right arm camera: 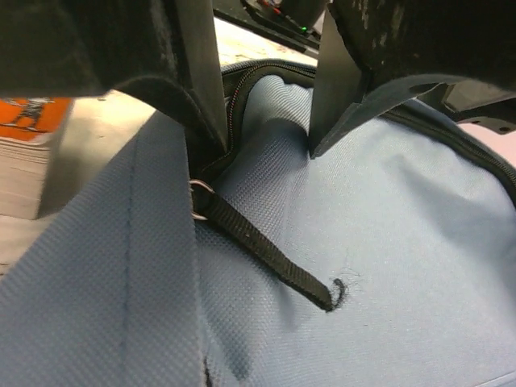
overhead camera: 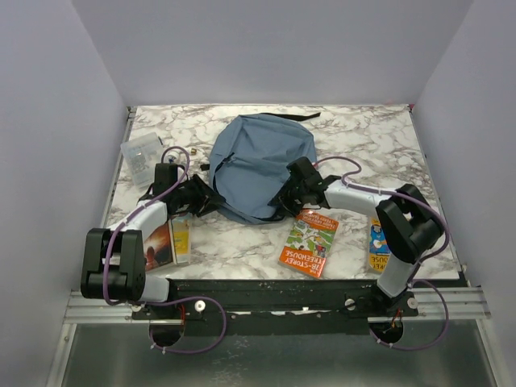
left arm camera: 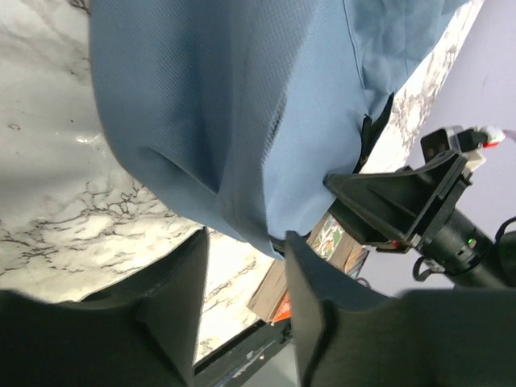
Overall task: Pack the student bag
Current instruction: Adjust the student bag at the center of the board.
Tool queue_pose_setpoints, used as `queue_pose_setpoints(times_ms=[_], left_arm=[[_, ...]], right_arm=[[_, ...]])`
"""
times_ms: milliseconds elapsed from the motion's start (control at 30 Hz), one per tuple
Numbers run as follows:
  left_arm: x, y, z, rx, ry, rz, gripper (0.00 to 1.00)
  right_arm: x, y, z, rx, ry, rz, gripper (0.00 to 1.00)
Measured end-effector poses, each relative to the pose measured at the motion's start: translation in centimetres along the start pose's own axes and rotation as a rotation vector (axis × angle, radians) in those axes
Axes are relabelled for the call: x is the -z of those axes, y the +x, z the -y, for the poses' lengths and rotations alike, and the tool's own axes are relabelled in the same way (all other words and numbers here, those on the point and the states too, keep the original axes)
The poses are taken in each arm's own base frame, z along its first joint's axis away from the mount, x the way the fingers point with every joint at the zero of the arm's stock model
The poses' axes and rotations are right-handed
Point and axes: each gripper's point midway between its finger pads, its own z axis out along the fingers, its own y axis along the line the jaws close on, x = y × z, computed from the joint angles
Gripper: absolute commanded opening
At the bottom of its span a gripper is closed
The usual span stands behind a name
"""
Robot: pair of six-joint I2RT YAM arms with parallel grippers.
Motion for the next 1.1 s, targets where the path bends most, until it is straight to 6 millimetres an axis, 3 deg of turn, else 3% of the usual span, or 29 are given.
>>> queue_pose_setpoints(times_ms=[67,167,267,467,567,633,700,833,933,1100], left_arm=[[0.4,0.0,0.4,-0.013,0.011,0.009,0.64],[1.2,0.2,1.0,-0.042,0.036,0.030,0.71],[2.2,0.6,1.8,-0.072,0.066,0.048,0.74],[3.7,2.3,3.5,-0.155,0.126,0.046,0.71],[4.8,5.4,7.1,-0.331,0.184,-0.004,0.73],[6.2,6.9,10.7,-0.488,0.241,-0.018,0.77],[7.9,6.7,14.3,-0.611,0.283,0.025,0.78],[10.4,4.8,19.3,-0.835,0.278,0.163,0.78],[9.7,4.2,21.3,-1.061,0.205,0.222,0.78],[4.7,4.8,19.5,-1.307,0.043,0.095,0.78]], right_arm=[[0.1,0.1,-0.5,0.007,-0.012,-0.012,0.36],[0.7,-0.3,-2.4,0.002,-0.073,-0.024,0.12],[1.8,-0.9,-4.4,-0.044,-0.161,-0.055,0.00],[4.5,-4.6,-7.3,-0.183,-0.327,-0.091,0.00],[5.6,-5.8,-7.4,-0.226,-0.374,-0.117,0.00],[6.2,-6.5,-7.1,-0.242,-0.389,-0.120,0.00],[6.9,-7.4,-7.0,-0.234,-0.403,-0.112,0.01],[7.5,-8.3,-6.4,-0.167,-0.409,-0.109,0.01],[7.6,-8.5,-5.7,-0.098,-0.399,-0.103,0.02],[8.5,-8.5,-5.0,0.029,-0.398,-0.076,0.04]])
